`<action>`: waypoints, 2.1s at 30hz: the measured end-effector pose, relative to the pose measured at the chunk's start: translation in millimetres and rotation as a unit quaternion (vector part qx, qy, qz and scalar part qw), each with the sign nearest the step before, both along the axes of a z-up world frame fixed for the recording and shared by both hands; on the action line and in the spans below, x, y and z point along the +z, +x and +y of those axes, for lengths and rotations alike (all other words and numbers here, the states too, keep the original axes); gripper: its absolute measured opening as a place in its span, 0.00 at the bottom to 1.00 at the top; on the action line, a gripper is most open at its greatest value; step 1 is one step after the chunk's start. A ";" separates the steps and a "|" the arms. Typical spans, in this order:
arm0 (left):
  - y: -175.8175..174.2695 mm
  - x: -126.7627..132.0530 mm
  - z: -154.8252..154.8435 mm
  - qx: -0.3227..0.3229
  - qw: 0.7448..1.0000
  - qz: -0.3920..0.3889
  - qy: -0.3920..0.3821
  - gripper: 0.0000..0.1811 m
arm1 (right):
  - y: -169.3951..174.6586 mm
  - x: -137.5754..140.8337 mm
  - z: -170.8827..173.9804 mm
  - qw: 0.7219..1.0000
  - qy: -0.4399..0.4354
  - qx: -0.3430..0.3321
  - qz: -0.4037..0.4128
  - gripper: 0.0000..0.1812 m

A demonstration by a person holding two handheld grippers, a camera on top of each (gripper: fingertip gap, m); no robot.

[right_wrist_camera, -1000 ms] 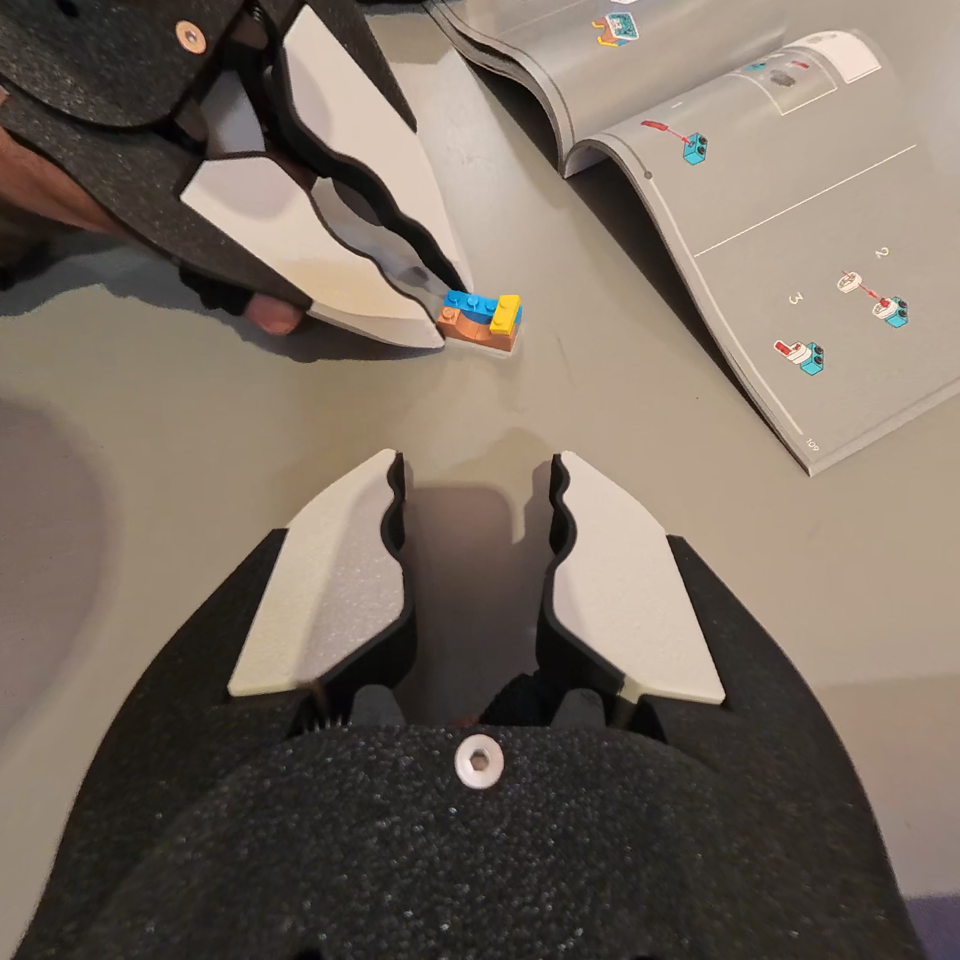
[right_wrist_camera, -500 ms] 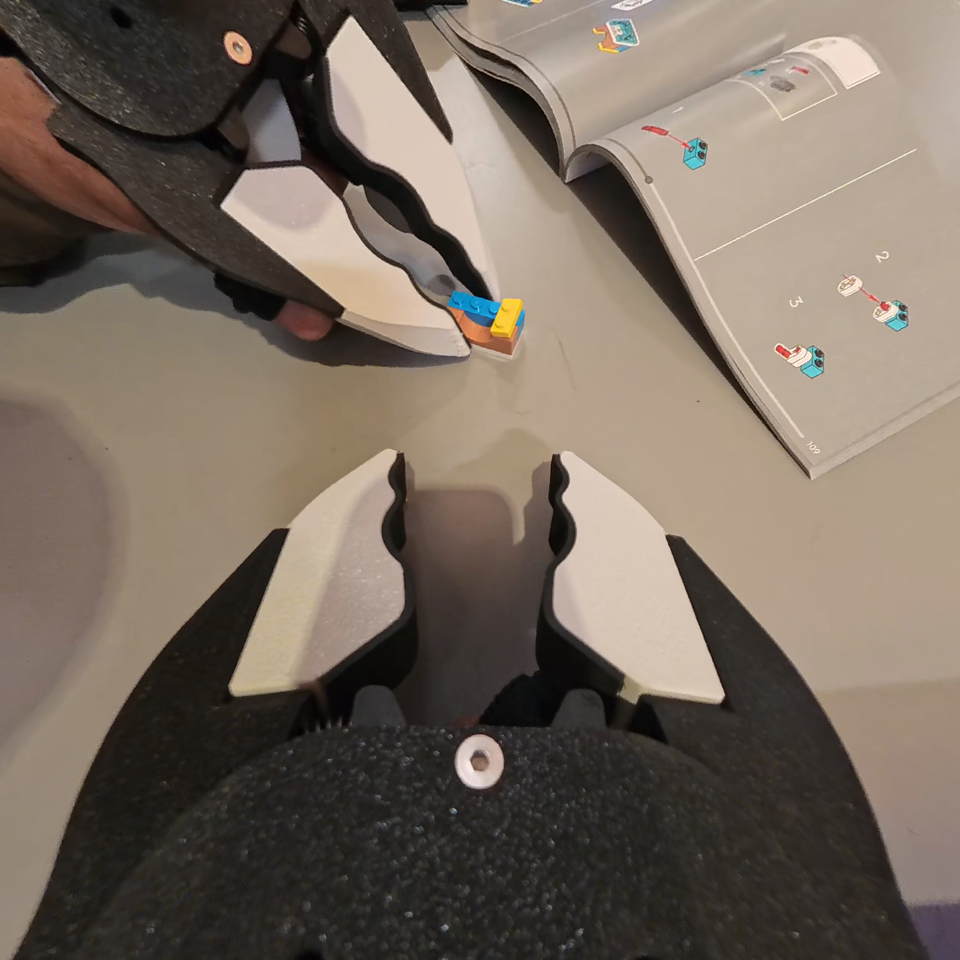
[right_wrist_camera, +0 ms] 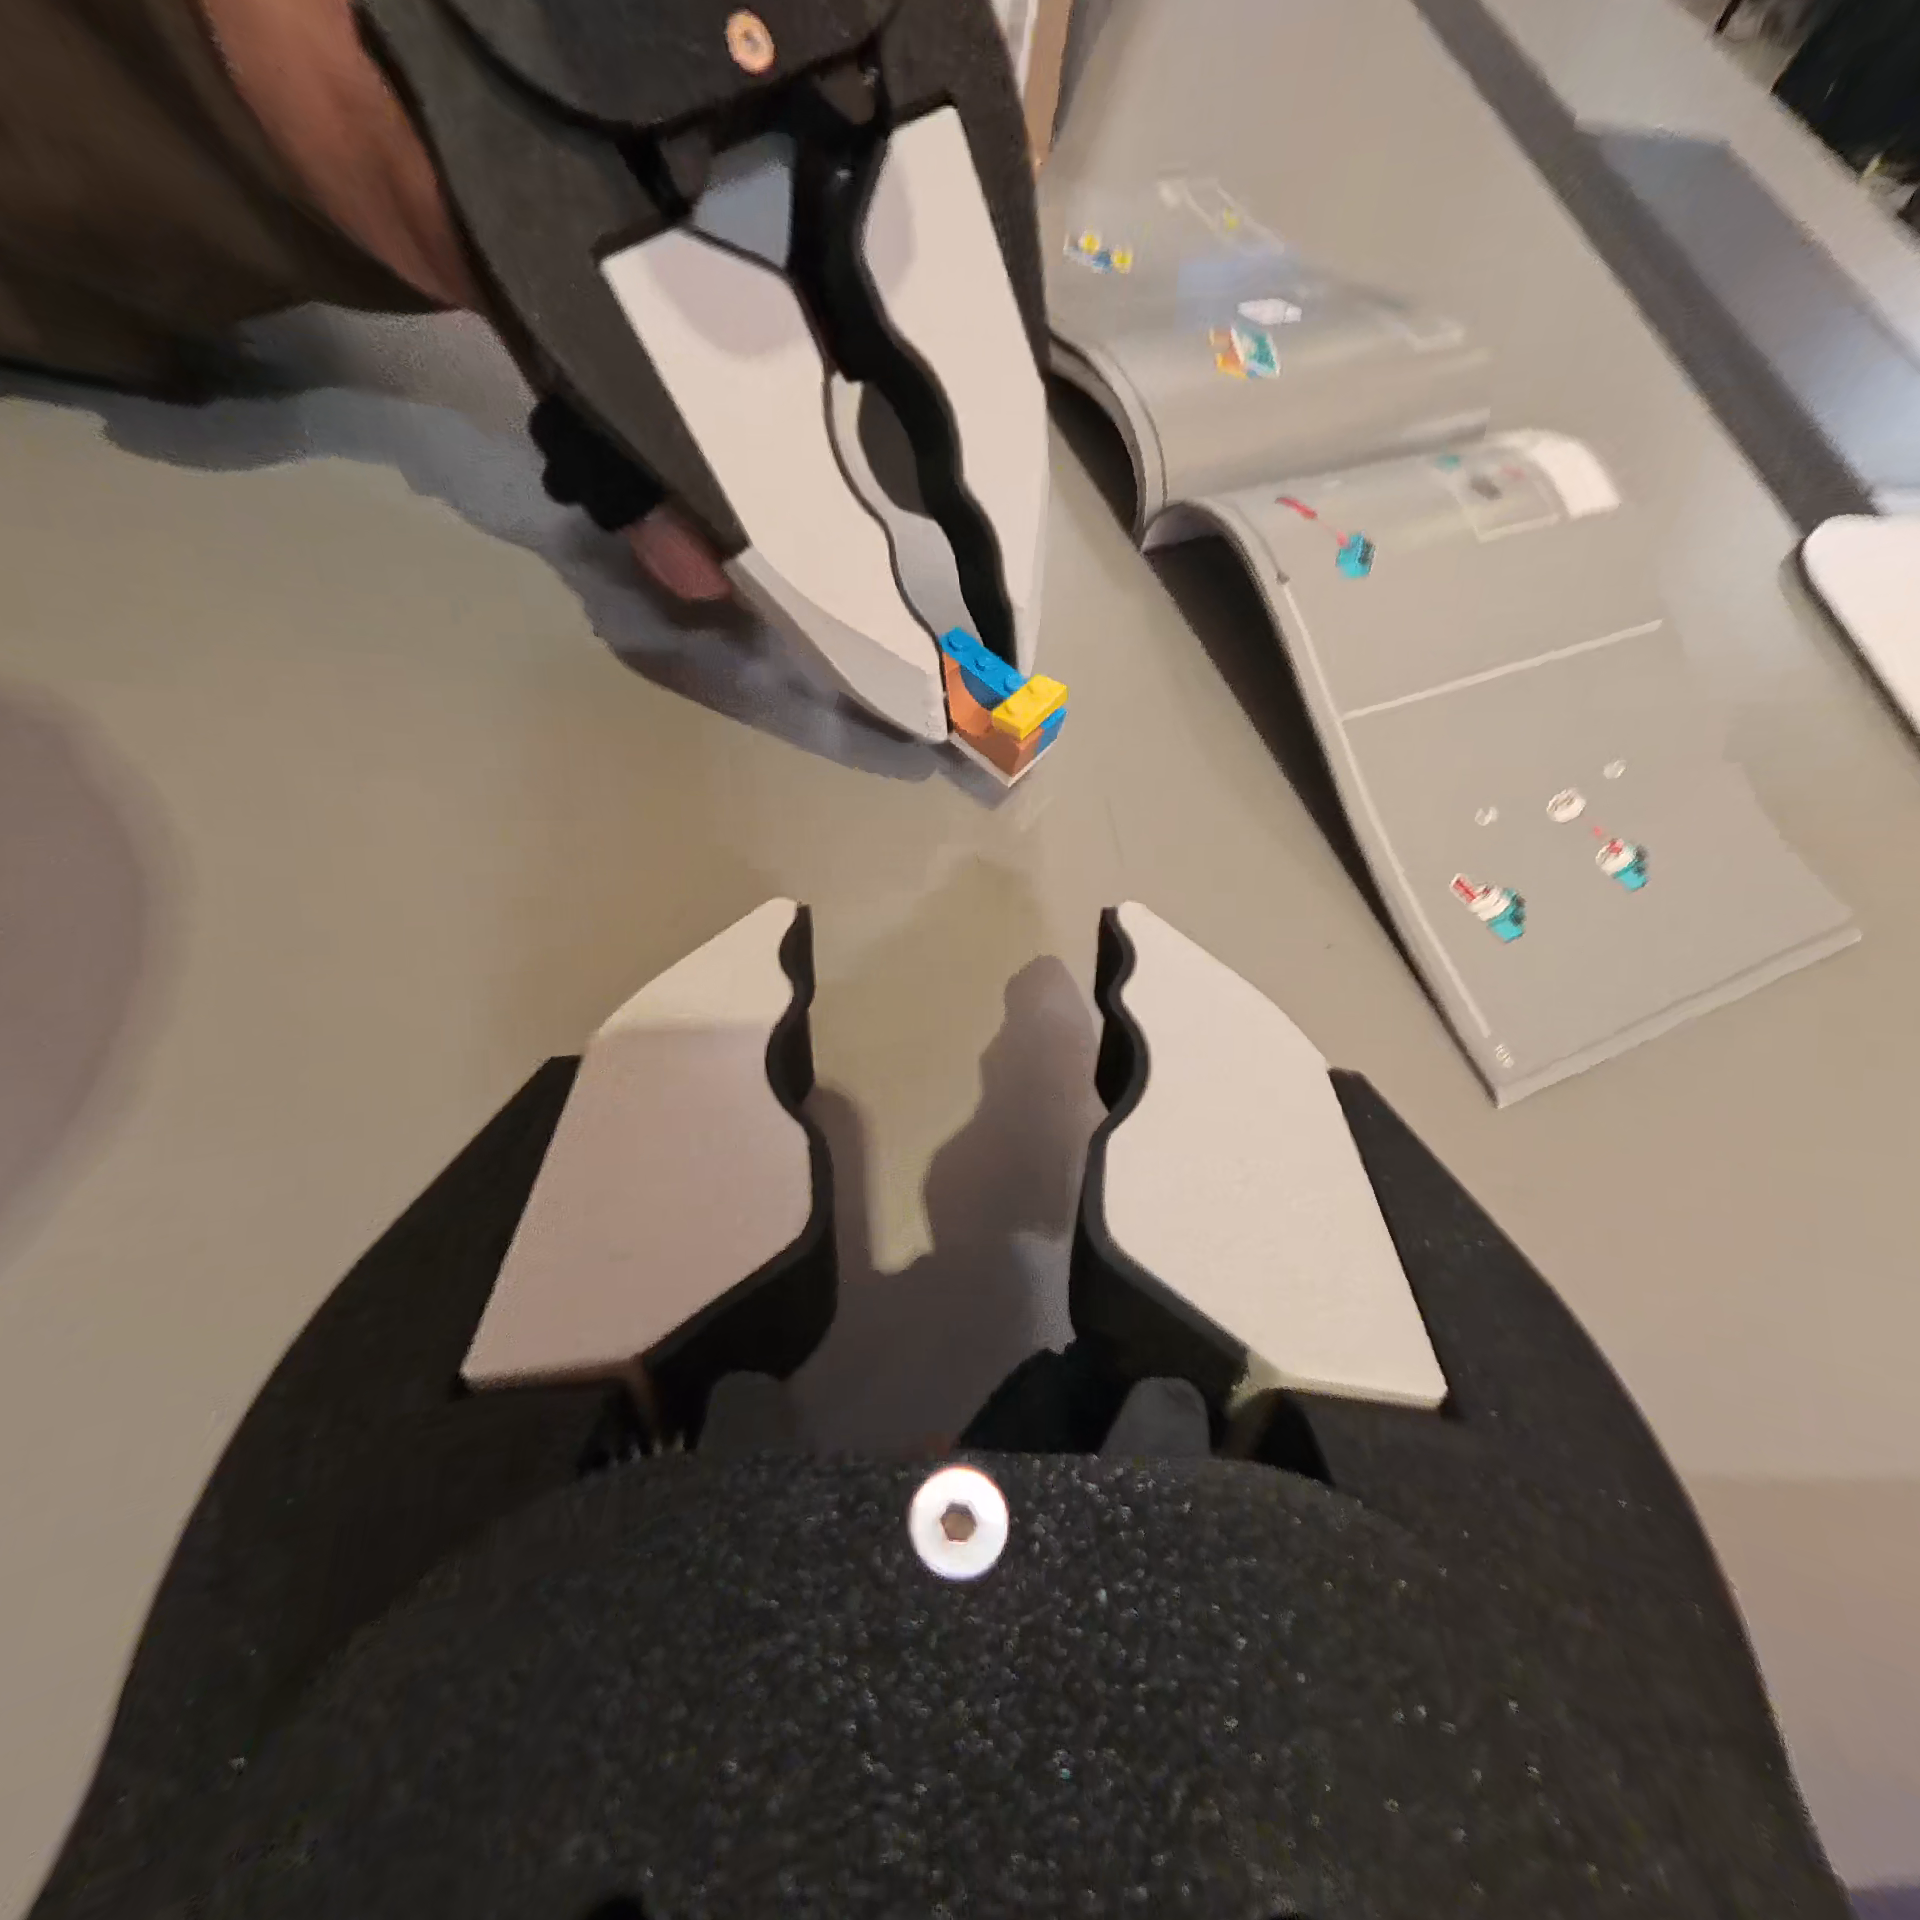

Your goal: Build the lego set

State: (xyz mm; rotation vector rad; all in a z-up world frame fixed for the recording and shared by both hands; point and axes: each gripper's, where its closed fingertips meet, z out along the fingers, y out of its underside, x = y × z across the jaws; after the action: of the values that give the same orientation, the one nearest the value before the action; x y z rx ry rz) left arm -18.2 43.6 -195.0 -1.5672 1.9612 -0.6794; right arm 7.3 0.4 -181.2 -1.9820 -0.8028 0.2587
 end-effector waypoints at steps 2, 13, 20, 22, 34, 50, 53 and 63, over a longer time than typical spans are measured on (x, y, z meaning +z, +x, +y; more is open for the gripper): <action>-1.0 6.5 -2.9 -0.030 0.999 0.007 -0.009 0.11 | 0.7 6.9 3.0 0.999 0.046 0.012 -0.016 0.29; -3.3 29.0 -15.4 -0.153 0.987 0.023 -0.047 0.11 | -8.3 26.6 21.9 0.956 0.240 0.076 -0.151 0.33; -8.2 31.8 -24.9 -0.183 0.981 0.021 -0.061 0.11 | -29.9 28.1 24.5 0.919 0.289 0.116 -0.243 0.30; -9.2 33.1 -25.6 -0.187 0.980 0.019 -0.064 0.11 | -34.1 24.7 24.7 0.913 0.290 0.129 -0.258 0.28; -10.4 34.6 -25.4 -0.194 0.977 0.010 -0.088 0.10 | -36.0 24.5 26.9 0.892 0.317 0.133 -0.293 0.13; -8.0 35.5 -28.6 -0.209 0.970 -0.015 -0.123 0.10 | -34.0 25.8 23.4 0.890 0.307 0.136 -0.308 0.12; -8.1 36.8 -29.8 -0.218 0.966 -0.022 -0.135 0.10 | -34.3 27.4 22.1 0.891 0.307 0.139 -0.303 0.12; -7.4 45.4 -31.5 -0.231 0.952 -0.056 -0.193 0.11 | -32.7 35.1 21.6 0.899 0.304 0.130 -0.287 0.12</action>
State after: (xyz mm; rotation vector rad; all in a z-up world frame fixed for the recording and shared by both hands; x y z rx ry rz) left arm -25.6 12.2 -149.7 -1.2303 2.2215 -1.3809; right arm -25.4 21.9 -146.0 -1.3445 -1.3387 -0.4135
